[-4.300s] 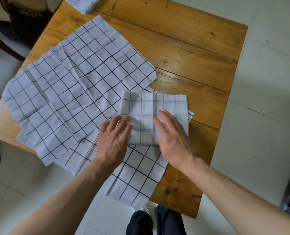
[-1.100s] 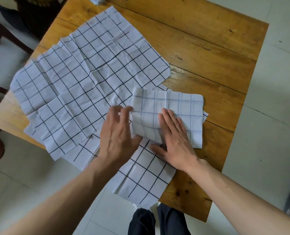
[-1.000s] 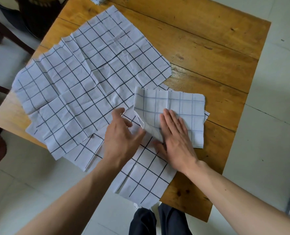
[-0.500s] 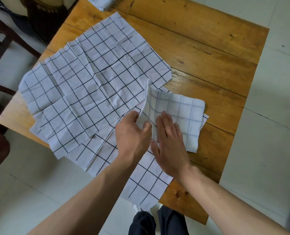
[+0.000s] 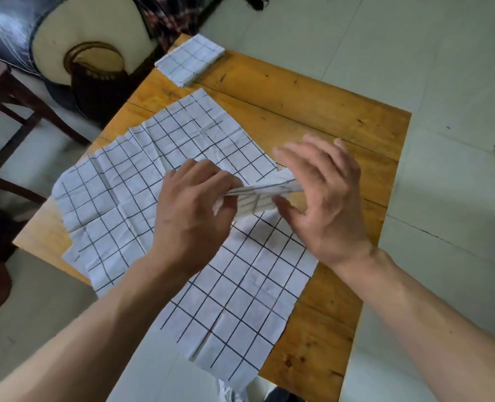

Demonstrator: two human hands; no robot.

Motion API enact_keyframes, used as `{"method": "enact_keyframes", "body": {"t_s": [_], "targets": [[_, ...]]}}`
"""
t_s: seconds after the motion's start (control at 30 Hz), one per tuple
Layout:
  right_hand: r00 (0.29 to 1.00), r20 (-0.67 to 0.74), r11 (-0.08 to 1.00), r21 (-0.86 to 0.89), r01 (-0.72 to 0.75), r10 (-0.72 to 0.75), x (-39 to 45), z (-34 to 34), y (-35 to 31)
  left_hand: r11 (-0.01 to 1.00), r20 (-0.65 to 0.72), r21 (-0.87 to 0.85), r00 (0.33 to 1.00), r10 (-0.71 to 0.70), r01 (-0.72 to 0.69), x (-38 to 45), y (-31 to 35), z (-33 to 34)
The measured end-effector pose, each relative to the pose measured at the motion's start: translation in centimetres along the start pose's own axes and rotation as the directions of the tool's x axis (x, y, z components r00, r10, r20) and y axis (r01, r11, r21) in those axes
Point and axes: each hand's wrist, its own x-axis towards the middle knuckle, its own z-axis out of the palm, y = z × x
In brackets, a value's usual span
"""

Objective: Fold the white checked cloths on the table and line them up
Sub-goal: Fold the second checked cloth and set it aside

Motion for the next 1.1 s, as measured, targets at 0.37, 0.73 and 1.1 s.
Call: {"method": "enact_keyframes", "body": {"t_s": [0.37,0.73,1.1], "targets": [[0.986,0.116,0.987,0.122,0.104,-0.118,-10.9,0.6,1.1,0.97,0.079,0.011,0.967,0.241,-0.243,-9.6,-1.1,2.0],[0.805,0.587,0.972,0.225,-0.061,-0.086,-21.1,3.3,3.6,0.991,0.466,-0.134,0.882,0.067,-0.004,-19.8,-2.3,5.2],[0.853,0.5,0.941,0.19,-0.279,0.152,-21.5,3.9,3.4,0.934,0.441,-0.313,0.897,-0.019,0.174,-17.9,-2.9,4.8]]}}
